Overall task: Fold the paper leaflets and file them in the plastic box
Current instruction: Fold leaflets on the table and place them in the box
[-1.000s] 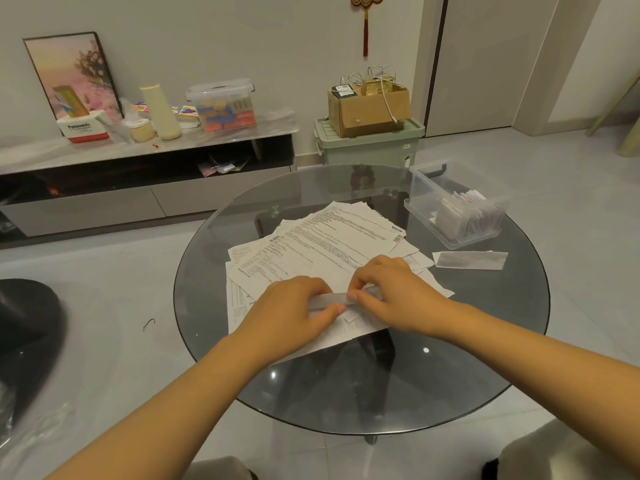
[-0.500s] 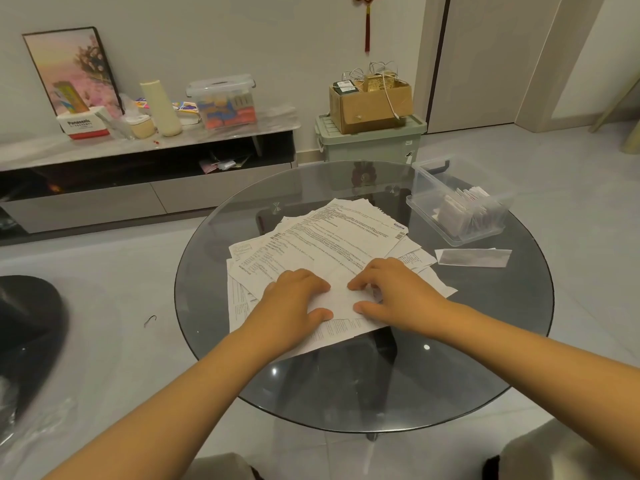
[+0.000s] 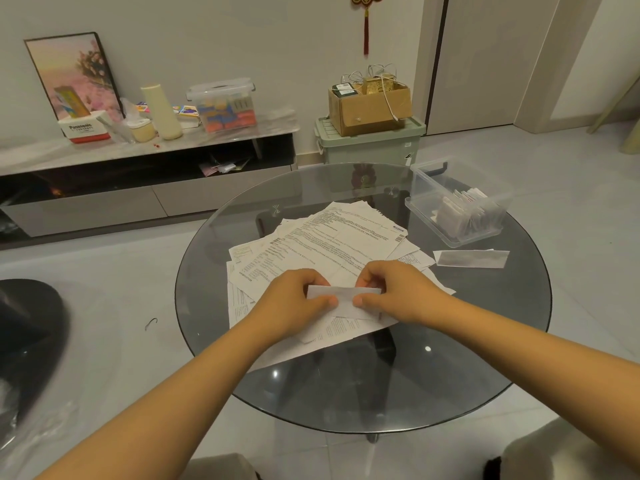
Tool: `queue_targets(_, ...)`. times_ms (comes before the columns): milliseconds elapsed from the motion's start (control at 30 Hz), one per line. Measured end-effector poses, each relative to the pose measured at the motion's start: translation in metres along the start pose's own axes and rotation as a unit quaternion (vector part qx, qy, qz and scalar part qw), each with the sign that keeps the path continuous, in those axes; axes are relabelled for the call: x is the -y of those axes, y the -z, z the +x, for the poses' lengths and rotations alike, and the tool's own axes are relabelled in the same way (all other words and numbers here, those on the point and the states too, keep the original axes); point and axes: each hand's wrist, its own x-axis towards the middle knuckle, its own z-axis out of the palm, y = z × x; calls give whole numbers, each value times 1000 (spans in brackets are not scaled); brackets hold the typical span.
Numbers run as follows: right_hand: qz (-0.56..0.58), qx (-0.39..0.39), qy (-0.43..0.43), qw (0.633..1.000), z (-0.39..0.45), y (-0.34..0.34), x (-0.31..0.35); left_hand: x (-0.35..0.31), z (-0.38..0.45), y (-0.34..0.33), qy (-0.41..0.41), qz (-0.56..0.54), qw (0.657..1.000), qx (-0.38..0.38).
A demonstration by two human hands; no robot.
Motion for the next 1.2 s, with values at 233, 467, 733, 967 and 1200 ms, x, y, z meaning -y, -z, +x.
queue_targets(233, 76, -7, -11, 997, -2, 8, 2, 1, 2, 3, 66, -214, 975, -10)
queue_targets(467, 112, -26, -4, 993, -5, 10, 6, 4, 5, 1, 76, -326, 941, 51)
queue_targets(733, 193, -76, 3, 978, -8, 8, 9, -7, 5, -2, 58, -280, 958, -6)
queue_targets(967, 192, -124, -23, 973, -8, 16, 5, -14, 7, -4, 43, -254, 966, 8)
queue_targets(1200, 25, -127, -12, 991, -10, 31, -6, -34, 19, -13, 22, -238, 971, -24)
